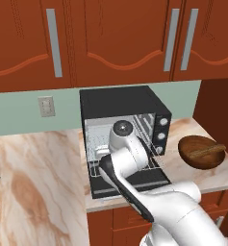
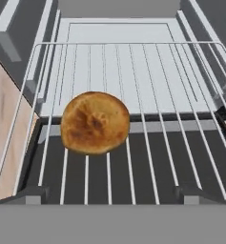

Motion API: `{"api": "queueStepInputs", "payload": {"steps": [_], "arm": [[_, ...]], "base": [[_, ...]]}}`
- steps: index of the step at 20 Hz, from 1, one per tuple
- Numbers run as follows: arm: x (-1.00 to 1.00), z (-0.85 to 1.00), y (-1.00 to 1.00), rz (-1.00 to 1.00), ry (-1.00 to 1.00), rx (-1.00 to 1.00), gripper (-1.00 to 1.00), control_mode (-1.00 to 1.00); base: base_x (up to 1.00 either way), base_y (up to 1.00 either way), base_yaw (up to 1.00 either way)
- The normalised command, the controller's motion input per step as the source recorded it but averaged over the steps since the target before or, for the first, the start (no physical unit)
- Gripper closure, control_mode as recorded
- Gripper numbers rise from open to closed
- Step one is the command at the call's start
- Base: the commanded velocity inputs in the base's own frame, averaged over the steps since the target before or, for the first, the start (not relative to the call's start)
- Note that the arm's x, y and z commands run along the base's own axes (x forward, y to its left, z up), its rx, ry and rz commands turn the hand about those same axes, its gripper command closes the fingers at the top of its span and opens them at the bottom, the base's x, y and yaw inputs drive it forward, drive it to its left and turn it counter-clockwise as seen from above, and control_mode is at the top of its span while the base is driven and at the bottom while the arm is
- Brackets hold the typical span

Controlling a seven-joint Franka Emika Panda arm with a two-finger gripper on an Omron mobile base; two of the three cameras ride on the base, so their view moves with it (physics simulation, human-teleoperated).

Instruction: Pick up the heated bread from the toaster oven and place it in the bowl. Then move the bread bowl to the dining counter.

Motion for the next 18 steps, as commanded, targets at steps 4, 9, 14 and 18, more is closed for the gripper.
{"api": "queueStepInputs", "payload": {"steps": [4, 9, 14, 18], "arm": [[0.69, -0.18, 0.09, 0.0, 0.07, -0.03, -1.0, -1.0], [0.48, -0.35, 0.06, 0.0, 0.1, -0.02, -1.0, -1.0], [0.33, -0.38, 0.19, 0.0, 0.09, 0.0, -1.0, -1.0], [0.03, -0.37, 0.19, 0.0, 0.07, 0.0, -1.0, -1.0]], "base": [[0.0, 0.0, 0.0], [0.0, 0.0, 0.0], [0.0, 0.0, 0.0], [0.0, 0.0, 0.0]]}}
